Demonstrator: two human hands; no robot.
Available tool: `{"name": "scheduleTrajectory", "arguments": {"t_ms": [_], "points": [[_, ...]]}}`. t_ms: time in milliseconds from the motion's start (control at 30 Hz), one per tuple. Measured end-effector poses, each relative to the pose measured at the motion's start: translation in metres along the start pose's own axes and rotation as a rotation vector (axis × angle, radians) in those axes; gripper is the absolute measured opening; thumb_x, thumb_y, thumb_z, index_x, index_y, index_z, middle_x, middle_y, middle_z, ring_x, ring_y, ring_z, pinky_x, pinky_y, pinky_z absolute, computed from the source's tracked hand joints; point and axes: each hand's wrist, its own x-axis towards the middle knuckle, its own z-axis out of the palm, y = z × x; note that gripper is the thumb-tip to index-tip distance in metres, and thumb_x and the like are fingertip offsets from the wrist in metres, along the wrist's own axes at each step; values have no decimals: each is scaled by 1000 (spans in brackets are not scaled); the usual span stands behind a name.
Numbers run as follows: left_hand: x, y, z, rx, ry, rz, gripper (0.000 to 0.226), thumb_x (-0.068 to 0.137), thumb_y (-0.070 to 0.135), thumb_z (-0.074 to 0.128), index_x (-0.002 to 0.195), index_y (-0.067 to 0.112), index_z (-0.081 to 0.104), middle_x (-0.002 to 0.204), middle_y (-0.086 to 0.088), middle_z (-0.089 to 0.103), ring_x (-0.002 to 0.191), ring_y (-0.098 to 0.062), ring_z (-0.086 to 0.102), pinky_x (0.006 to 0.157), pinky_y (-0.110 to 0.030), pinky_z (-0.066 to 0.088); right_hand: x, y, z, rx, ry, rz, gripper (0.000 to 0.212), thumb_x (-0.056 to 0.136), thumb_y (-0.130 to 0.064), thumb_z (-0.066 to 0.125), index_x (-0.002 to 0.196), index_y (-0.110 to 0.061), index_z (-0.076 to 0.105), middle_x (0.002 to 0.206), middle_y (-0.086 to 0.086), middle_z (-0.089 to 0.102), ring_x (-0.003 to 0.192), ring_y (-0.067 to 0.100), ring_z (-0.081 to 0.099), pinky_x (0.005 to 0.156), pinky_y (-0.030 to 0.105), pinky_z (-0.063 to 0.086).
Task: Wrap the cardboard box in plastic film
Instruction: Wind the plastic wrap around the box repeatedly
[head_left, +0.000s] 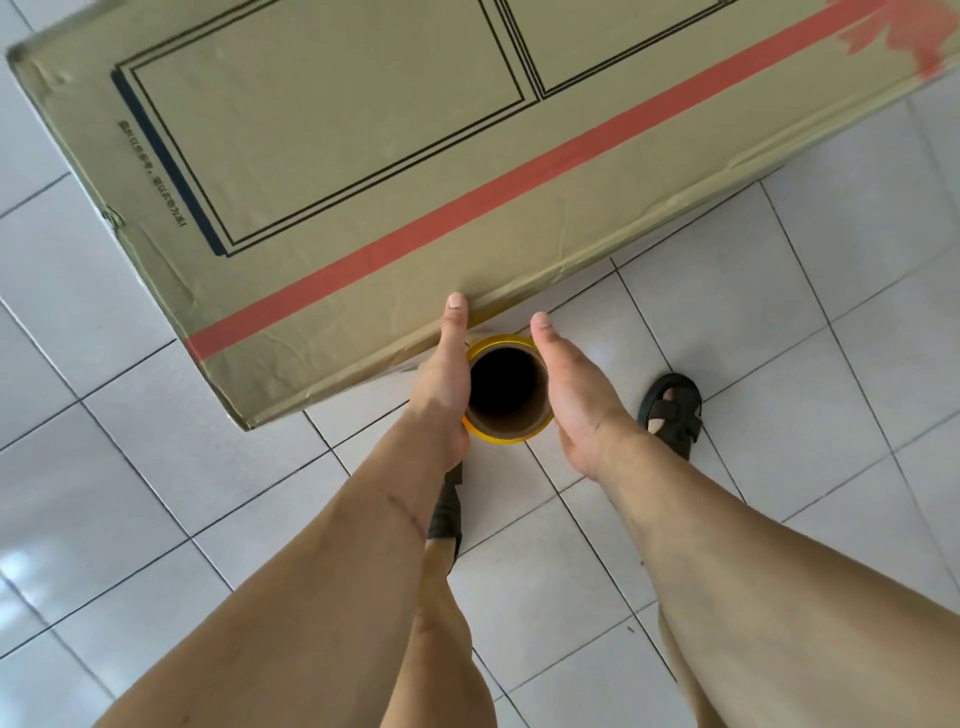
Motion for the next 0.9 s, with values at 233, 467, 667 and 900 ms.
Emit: {"name": "scheduleTrajectory", "arguments": {"t_ms": [233, 467, 667, 900], "points": [[-22, 0, 22, 14, -145, 6, 117, 86, 102, 21, 143, 12, 70, 133, -13, 79, 128, -30, 74, 119, -50, 51, 7, -11, -20, -172, 45, -178, 48, 89, -53, 65, 127, -25, 63, 119, -8, 65, 106, 7, 60, 80, 13, 44], [-13, 11, 37, 11, 9, -13, 129, 62, 106, 57, 150, 12, 60, 122, -15, 82, 114, -35, 80, 114, -53, 54, 3, -3, -27, 38, -36, 36, 51, 88, -69, 52, 127, -37, 56, 121, -16, 57, 110, 6, 52, 84, 22, 35], [-16, 2, 51, -149, -126, -32, 122, 84, 104, 20, 145, 9, 68, 134, -20, 77, 126, -35, 74, 108, -49, 58, 15, -19, -43, -205, 43, -127, 62, 86, -63, 61, 133, -23, 58, 132, -4, 60, 119, 13, 56, 93, 24, 43], [-2, 4, 72, -157, 90, 28, 134, 53, 111, 53, 145, 15, 67, 124, -14, 82, 114, -33, 80, 112, -52, 57, 12, -18, -56, 60, 2, 50, 60, 85, -66, 61, 136, -36, 54, 129, -16, 58, 116, 6, 52, 91, 27, 38]]}}
